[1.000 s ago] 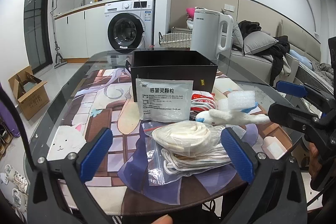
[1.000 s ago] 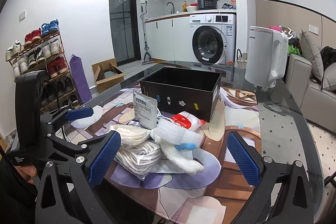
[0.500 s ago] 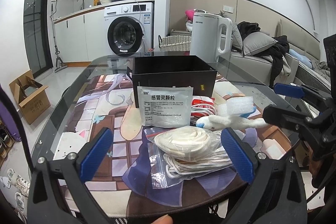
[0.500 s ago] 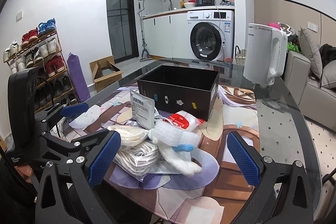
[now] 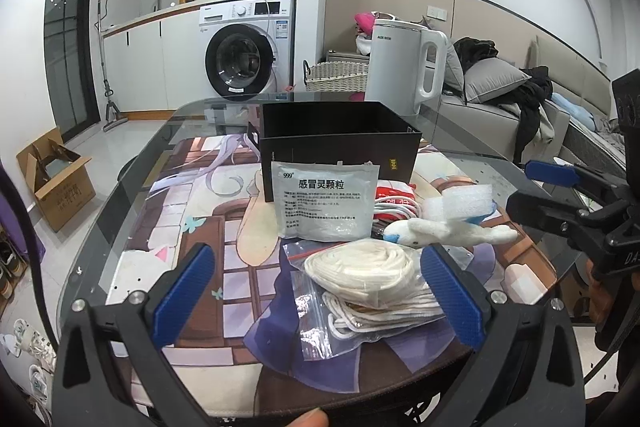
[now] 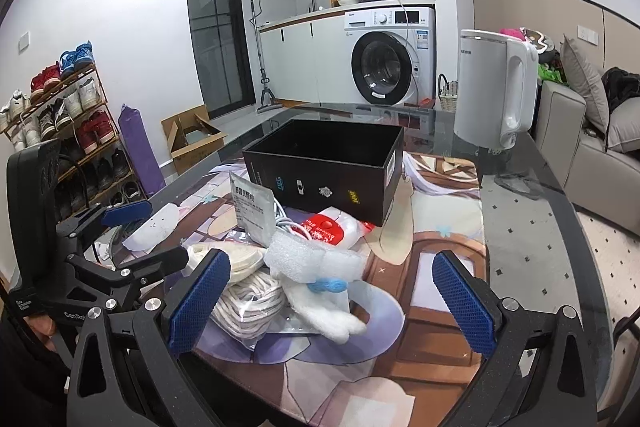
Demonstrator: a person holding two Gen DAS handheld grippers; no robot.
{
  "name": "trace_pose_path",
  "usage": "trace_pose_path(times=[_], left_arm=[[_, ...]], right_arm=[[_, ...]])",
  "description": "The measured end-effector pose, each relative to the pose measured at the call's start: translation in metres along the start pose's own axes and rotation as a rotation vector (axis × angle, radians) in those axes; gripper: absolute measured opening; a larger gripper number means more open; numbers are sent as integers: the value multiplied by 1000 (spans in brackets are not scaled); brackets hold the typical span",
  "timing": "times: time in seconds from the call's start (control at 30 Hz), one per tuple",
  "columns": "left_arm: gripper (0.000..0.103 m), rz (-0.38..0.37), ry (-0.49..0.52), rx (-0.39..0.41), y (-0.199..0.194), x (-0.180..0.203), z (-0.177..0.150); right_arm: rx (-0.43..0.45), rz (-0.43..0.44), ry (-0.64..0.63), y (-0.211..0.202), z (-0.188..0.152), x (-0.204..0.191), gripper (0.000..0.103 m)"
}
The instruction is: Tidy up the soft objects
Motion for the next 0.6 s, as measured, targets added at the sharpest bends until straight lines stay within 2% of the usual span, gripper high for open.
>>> trace_pose_path(times=[0.3, 0.6], left_arm=[[103, -28, -2, -21, 2, 4, -1], [103, -27, 13, -45, 10, 7, -6]], right_arm=[[-57, 18, 22, 14, -11, 4, 103], [-77, 17, 69, 31, -7, 5, 103]])
Point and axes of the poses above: each gripper's, at about its wrist camera, not at the fingertips, and y roughly the way its jaws point, x to its right, z to its top, the point moved 6 cm from there along y, roughly the way its jaws point, and after that the axes turned 3 degrees about z, right-handed, at the moved point
